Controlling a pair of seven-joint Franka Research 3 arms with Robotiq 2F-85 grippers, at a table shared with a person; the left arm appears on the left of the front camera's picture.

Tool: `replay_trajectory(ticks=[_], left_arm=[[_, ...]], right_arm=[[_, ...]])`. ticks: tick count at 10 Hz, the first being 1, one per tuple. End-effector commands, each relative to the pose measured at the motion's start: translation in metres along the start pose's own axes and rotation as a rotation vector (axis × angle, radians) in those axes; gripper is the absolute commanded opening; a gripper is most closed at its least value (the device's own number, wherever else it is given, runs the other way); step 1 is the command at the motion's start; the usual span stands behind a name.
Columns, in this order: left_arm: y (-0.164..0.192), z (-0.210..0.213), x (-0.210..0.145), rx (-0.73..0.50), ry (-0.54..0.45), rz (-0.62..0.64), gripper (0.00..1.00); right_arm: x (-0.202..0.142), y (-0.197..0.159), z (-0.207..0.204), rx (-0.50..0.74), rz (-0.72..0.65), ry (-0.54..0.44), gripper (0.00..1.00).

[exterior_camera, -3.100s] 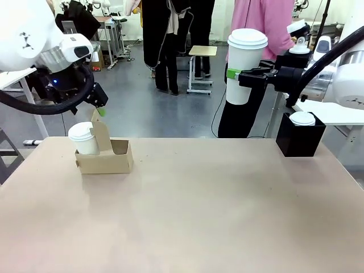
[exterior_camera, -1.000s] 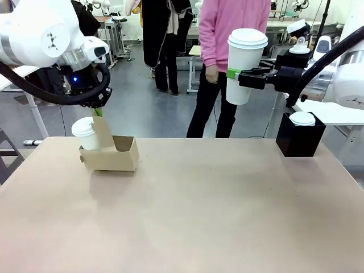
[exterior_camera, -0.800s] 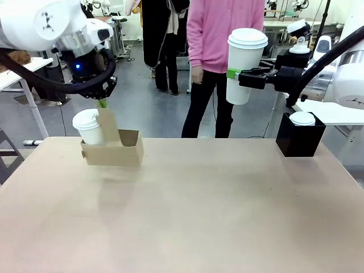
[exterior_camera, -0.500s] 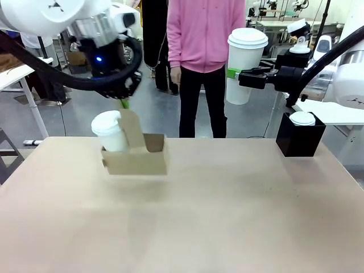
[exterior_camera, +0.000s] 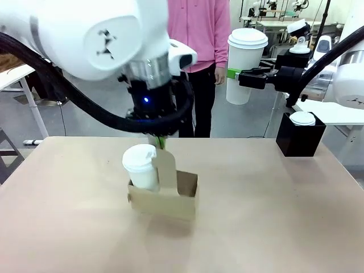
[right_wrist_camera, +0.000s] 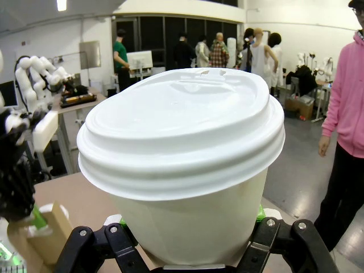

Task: Pour a drink into a cup and package it in a carrier.
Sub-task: Position the Cup Carrier in the center of the table, then insert the held 600 ml Paper Cup into the Cup Carrier.

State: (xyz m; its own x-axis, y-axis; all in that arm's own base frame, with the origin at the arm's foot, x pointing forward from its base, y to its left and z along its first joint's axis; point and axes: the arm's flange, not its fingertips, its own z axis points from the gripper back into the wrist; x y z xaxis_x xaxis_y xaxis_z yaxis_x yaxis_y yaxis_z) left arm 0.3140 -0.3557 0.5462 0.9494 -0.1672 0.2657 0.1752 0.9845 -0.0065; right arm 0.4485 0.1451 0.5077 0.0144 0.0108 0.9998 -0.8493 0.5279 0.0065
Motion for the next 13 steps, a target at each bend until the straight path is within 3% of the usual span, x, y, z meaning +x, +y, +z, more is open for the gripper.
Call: replay_trajectory(ticks=[1,5,11,13], left_arm=[[-0.015,-0.021,0.0,0.014,-0.029,0.02,0.02],[-0.04,-0.049,-0.013,0.022,-0.015,0.037,0.02],[-0.039,-0.048,-0.012,0.003,0.011,0.023,0.02],[-0.031,-0.047,-0.009,-0.025,0.028,0.0,0.61]], right_arm=[[0.003,0.002,-0.002,-0.014,-0.007,-0.005,0.8],[0.003,0.002,-0.002,-0.014,-0.007,-0.005,0.8],[0.003,0.002,-0.002,-0.014,-0.007,-0.005,0.8],[0.003,0.002,-0.002,-0.014,-0.007,-0.005,0.8]])
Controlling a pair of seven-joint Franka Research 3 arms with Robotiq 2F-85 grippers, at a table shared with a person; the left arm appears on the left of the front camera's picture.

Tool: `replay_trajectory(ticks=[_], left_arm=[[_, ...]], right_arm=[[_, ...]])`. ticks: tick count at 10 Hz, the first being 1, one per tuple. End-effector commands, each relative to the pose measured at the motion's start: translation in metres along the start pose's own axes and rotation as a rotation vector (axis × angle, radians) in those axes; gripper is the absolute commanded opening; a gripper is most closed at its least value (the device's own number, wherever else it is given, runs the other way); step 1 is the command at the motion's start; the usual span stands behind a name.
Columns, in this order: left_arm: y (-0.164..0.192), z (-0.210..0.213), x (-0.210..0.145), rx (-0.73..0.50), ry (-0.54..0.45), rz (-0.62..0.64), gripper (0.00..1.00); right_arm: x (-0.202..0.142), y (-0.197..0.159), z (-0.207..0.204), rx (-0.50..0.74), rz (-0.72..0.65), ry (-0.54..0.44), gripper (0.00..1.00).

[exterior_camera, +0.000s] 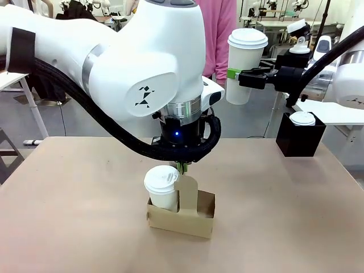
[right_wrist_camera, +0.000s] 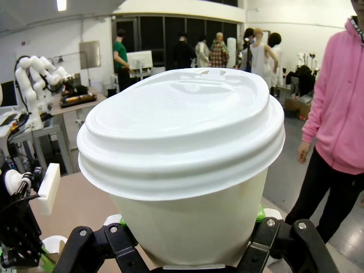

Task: Pour a drink into a cup and package it in a carrier.
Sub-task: Insert the held 600 ml Paper Cup into the Cup Carrier.

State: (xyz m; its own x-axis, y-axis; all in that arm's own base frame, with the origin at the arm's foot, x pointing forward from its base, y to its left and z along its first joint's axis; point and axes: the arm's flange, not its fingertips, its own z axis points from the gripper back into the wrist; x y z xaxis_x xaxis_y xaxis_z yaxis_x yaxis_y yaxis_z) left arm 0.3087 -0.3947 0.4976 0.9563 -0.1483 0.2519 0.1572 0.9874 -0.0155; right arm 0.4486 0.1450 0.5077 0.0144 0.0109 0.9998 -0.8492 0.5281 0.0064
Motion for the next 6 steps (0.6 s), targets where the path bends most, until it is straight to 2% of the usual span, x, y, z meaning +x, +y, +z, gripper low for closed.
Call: replay_trajectory(ticks=[1,2,4,5,6], left_arm=[[0.014,0.006,0.003,-0.046,0.024,-0.037,0.91],[0.019,0.018,0.004,-0.071,0.027,-0.061,1.0],[0.05,0.06,0.002,-0.141,0.012,-0.166,1.0],[0.075,0.078,0.002,-0.187,0.03,-0.264,0.96],[0.102,0.089,0.003,-0.236,0.028,-0.363,1.0]], right_arm=[[0.0,0.0,0.0,0.0,0.0,0.0,0.8],[-0.005,-0.007,-0.003,0.058,-0.024,0.056,0.8],[-0.028,-0.02,0.001,0.227,-0.062,0.174,0.8],[-0.042,-0.018,0.006,0.293,-0.07,0.212,0.8],[-0.055,-0.014,0.01,0.367,-0.08,0.231,0.8]])
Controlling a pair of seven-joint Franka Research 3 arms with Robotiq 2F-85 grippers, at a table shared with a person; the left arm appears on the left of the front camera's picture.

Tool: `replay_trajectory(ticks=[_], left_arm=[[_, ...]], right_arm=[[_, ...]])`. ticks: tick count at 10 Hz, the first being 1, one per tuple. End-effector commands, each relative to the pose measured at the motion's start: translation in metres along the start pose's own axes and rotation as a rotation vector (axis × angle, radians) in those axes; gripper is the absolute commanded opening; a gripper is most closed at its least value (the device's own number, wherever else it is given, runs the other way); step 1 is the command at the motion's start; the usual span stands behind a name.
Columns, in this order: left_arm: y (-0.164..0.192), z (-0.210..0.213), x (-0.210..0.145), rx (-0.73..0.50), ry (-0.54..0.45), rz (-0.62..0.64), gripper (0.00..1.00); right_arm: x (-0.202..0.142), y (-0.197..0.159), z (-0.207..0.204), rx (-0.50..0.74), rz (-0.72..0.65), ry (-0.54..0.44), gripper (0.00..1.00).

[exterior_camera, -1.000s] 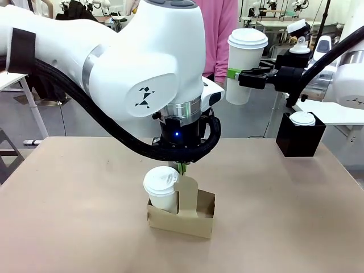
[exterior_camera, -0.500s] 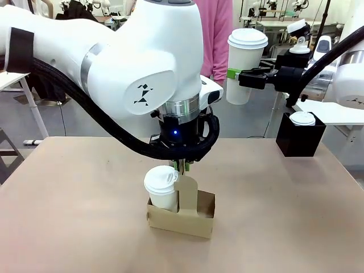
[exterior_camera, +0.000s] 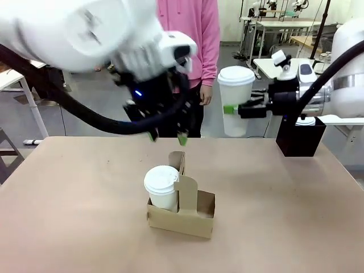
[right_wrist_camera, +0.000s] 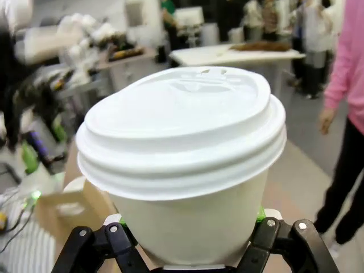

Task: Pour a drink into a cup and package it in a carrier.
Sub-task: Insert the held 600 ml Paper Cup into the Cup Carrier.

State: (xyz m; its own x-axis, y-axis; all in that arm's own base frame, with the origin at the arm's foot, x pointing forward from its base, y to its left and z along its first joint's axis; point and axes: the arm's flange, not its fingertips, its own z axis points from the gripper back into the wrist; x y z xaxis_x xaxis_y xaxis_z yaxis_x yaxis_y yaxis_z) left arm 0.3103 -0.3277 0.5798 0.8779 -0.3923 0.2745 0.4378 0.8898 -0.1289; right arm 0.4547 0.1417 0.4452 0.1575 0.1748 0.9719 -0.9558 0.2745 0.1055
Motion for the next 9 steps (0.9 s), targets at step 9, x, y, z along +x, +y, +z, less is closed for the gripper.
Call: replay_trajectory(ticks=[9], left_arm=[[0.181,0.023,-0.06,-0.261,-0.047,-0.518,1.0]], right_arm=[[-0.063,0.035,-0.01,0.257,0.03,-0.018,0.8]])
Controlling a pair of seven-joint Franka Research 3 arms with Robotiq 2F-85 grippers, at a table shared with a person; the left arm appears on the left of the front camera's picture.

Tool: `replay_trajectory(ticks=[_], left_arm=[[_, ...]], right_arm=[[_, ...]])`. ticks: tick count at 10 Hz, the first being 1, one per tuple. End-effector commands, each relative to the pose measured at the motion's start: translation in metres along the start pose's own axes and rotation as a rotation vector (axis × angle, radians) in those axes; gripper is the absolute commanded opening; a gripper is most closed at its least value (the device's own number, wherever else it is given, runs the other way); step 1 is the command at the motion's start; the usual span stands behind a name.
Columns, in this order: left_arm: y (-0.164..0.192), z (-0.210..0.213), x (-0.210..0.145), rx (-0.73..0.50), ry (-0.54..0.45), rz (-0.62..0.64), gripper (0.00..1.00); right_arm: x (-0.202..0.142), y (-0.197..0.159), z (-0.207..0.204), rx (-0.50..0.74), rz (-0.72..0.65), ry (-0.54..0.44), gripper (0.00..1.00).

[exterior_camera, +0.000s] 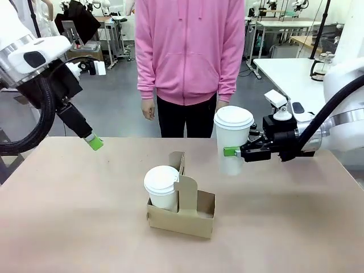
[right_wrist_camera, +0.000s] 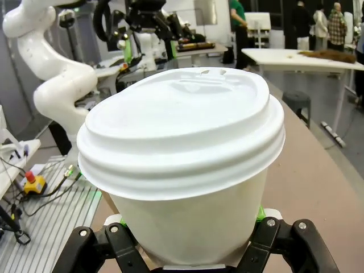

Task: Pour a drink into a cup and package it in a carrier.
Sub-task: Insert the held 600 ml Paper Cup into the Cup Carrier.

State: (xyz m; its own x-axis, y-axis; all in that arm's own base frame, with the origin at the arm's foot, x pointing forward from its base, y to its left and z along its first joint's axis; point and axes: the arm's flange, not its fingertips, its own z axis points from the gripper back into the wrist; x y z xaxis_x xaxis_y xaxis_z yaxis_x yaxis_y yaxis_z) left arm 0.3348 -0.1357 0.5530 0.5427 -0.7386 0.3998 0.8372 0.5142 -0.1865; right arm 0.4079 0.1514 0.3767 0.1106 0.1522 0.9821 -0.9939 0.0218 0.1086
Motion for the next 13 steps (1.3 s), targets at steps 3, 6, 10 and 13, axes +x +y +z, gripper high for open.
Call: replay_trajectory(ticks=[3,6,10,13], left_arm=[[0.012,-0.007,-0.017,-0.014,-0.041,-0.036,1.0],[0.024,-0.024,-0.049,-0.014,-0.121,-0.203,1.0],[0.045,-0.048,-0.097,0.033,-0.274,-0.291,1.0],[0.053,-0.057,-0.118,0.046,-0.322,-0.381,1.0]], right_arm=[[-0.001,0.006,-0.009,0.001,0.013,-0.011,0.8],[-0.012,0.018,-0.038,0.114,0.022,-0.08,0.8],[-0.035,0.026,-0.062,0.168,-0.004,-0.145,0.8],[-0.055,0.025,-0.077,0.205,-0.014,-0.161,0.8]])
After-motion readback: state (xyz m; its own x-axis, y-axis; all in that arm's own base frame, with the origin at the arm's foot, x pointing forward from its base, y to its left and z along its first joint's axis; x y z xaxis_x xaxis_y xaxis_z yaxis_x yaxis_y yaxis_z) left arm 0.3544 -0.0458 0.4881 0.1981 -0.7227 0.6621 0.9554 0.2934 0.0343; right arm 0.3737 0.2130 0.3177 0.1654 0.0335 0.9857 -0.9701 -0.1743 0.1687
